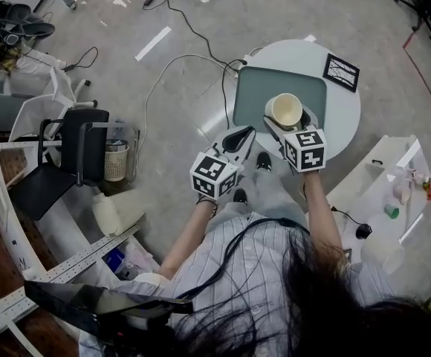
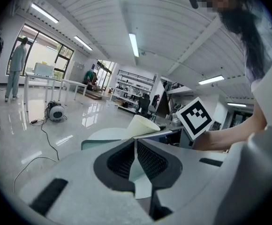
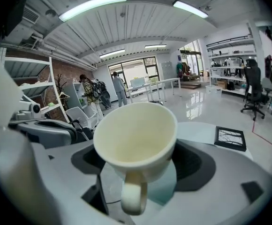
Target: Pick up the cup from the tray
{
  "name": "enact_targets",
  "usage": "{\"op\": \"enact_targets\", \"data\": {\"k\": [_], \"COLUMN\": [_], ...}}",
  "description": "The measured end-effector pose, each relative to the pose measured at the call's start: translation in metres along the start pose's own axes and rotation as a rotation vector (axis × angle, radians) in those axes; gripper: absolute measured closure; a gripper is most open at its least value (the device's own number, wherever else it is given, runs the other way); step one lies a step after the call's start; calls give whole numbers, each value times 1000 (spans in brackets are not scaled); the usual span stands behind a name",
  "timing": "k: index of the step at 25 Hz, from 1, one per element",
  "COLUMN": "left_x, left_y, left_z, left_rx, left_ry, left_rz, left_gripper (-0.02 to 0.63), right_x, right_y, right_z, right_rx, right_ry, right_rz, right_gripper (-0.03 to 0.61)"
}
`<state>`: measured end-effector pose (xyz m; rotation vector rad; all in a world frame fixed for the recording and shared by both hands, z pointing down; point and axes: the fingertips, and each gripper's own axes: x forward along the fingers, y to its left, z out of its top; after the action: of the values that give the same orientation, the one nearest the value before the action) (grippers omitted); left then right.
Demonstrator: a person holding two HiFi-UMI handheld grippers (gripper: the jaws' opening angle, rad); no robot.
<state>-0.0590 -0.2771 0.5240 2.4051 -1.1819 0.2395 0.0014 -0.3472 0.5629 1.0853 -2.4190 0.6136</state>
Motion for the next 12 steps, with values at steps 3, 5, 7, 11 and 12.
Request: {"op": "enact_targets", "data": {"k": [3, 5, 7, 11, 12], "left_x": [-15, -23, -30, -50, -55], "left_y": [0, -2, -9, -24, -27], "left_z": [-2, -4, -5, -10, -11], "left_rx": [15, 20, 26, 43, 47], "left_ry": [0, -1, -8, -28, -34], "left_rz": [-2, -6, -14, -31, -33], "left_gripper": [600, 600, 600, 600, 600], "right_x": [-11, -19, -27, -48, -53], "right_y": [18, 27, 34, 53, 58], "right_z": [5, 6, 5, -3, -5], "right_rx": [2, 3, 12, 41, 44], "right_ry": [-18, -24, -31, -50, -53], "right_rz": [4, 1, -4, -9, -13], "right_gripper": [172, 172, 172, 172, 172]}}
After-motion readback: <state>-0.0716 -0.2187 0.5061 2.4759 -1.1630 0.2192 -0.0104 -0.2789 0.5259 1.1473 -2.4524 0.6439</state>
